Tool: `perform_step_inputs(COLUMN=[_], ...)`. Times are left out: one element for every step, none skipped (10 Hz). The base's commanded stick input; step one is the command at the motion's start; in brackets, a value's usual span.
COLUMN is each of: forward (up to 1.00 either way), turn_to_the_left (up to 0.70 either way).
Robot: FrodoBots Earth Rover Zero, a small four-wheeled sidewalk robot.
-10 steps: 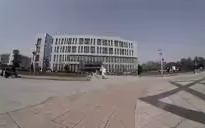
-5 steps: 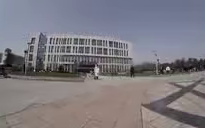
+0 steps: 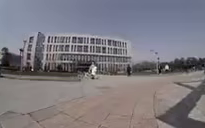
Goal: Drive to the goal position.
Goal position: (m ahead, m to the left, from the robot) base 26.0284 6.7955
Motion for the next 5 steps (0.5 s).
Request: perform_step_inputs(forward=[1.00,1.00,1.00,1.00,1.00], turn_to_the_left=[-0.03,-0.03,-0.03,-0.03,-0.03])
